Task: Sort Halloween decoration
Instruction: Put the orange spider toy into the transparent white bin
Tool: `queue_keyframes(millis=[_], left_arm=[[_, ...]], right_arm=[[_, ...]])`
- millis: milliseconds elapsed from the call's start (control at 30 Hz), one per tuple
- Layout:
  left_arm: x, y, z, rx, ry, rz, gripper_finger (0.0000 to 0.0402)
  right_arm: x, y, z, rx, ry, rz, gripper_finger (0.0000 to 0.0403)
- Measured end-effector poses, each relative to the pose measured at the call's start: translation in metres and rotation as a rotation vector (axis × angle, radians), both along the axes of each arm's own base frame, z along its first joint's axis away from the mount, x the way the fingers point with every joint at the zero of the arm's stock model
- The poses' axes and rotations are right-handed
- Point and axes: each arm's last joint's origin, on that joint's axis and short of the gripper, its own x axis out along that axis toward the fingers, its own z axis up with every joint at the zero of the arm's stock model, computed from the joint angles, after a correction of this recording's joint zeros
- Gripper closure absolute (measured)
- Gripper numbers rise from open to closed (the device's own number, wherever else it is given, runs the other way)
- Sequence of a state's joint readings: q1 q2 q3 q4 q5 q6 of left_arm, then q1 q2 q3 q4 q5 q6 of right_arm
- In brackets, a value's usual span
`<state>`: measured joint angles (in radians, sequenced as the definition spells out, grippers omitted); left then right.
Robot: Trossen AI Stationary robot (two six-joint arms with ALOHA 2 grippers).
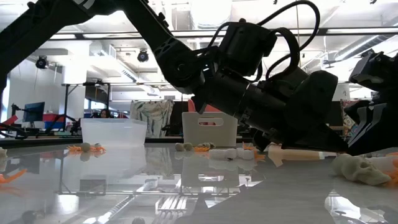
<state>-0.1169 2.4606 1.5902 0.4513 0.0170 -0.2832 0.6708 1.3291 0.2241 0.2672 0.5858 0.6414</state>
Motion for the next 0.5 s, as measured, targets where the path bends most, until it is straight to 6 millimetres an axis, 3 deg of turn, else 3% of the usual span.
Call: queue_keyframes(millis=[233,500], left_arm=[[0.000,-0.001,0.006,-0.003,-0.001,-0.009,0.0399],[-0.004,-0.001,0.034,0.048,0.002,-0.027,0.0400]], right_arm=[[0.003,0.003,0.011,0.059,-0.032,-0.001,0.0347],[0.006,0.004,0.028,0.081,0.010,-0.073,0.0269]])
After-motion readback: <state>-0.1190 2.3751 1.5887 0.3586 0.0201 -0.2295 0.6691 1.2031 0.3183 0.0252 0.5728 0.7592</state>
